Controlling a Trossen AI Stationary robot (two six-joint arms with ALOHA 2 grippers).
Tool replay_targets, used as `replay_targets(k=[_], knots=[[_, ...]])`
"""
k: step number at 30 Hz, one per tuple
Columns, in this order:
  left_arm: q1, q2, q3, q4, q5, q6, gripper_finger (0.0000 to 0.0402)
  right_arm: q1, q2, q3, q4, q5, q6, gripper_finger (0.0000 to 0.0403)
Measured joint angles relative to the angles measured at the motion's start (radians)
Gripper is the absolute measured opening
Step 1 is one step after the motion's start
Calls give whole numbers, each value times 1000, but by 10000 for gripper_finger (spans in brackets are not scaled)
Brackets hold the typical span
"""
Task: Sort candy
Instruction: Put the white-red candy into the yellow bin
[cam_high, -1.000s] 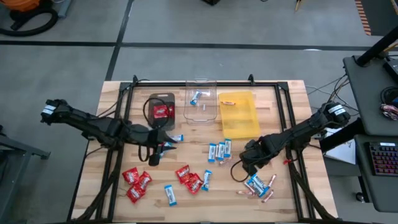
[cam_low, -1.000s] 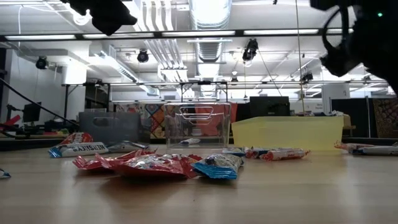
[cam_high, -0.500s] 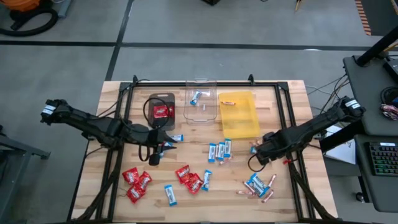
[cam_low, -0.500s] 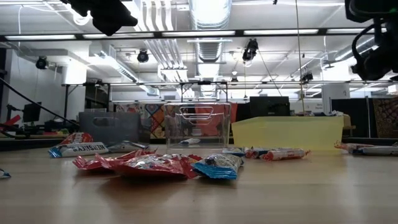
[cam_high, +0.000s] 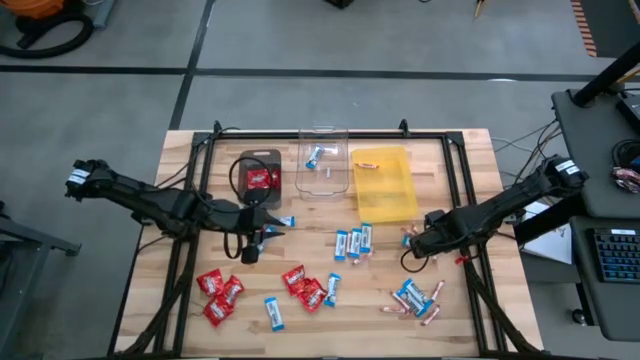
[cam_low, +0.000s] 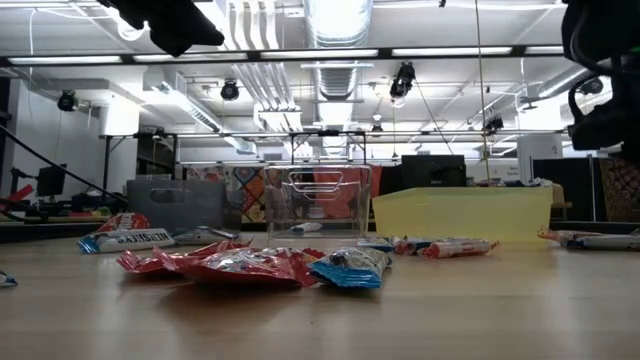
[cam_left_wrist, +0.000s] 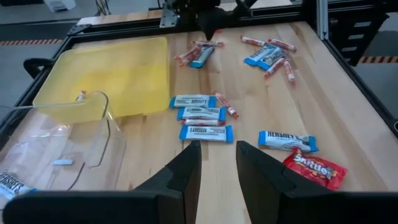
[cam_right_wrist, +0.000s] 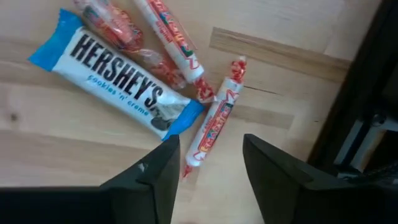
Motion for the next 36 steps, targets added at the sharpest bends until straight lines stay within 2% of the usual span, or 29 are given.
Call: replay_targets(k=[9,18,24,27,36], knots=[[0,0,0,0,0,6,86,0,56,-9,12,2,26,131],[0,-1,-1,-2,0,50,86,0,139,-13,20,-4,32,114],[0,-1,-1,-13,0,54,86,0,158,-41,80,-7,25,96],[0,-1,-1,-17,0,54,86,0,156,-66,130,-2,3,82],[0,-1,-1,-16,0,51,86,0,120,-48,75,-2,-27,13]])
